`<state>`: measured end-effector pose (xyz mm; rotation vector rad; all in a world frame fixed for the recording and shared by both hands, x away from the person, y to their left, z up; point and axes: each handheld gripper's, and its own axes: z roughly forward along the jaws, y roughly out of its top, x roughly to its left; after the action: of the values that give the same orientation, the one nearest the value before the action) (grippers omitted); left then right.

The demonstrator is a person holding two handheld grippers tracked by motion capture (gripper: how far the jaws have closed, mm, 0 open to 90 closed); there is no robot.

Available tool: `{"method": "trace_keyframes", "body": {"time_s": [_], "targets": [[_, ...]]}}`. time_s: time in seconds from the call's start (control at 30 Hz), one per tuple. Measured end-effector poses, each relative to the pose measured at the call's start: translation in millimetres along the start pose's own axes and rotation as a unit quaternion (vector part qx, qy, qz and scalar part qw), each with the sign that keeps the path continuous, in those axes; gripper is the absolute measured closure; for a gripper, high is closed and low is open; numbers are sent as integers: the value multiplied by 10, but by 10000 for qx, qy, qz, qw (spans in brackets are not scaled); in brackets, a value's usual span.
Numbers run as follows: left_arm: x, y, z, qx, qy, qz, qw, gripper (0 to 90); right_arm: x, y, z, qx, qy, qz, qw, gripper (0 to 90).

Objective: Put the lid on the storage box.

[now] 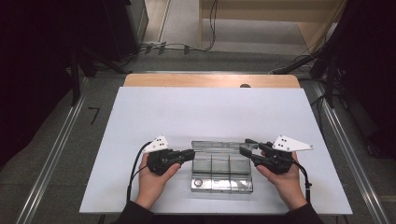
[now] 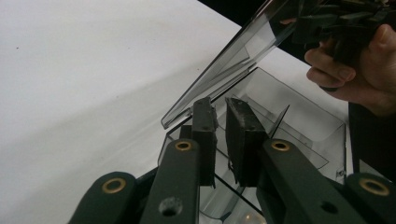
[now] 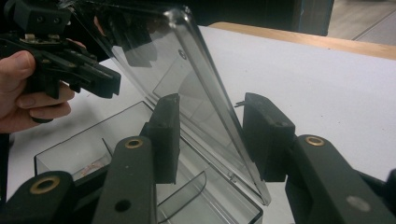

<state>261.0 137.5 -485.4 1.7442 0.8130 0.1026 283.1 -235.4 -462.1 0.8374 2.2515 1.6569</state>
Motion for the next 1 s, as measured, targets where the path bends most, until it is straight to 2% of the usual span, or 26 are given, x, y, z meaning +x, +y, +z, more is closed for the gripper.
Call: {"method": "trace_keyframes", "body": {"time_s": [0.2, 0.67, 1.0], "targets": [[-27, 17, 27, -15, -72, 37, 10000, 849, 18, -21, -5, 16, 25, -40, 10000, 538], [-54, 8, 66, 51, -171, 68, 9998, 857, 70, -63, -22, 131, 46, -115, 9998, 508], [-58, 1, 81, 103, -213, 98, 9997, 856, 71, -97, -18, 228, -7, -72, 9997, 470]]}}
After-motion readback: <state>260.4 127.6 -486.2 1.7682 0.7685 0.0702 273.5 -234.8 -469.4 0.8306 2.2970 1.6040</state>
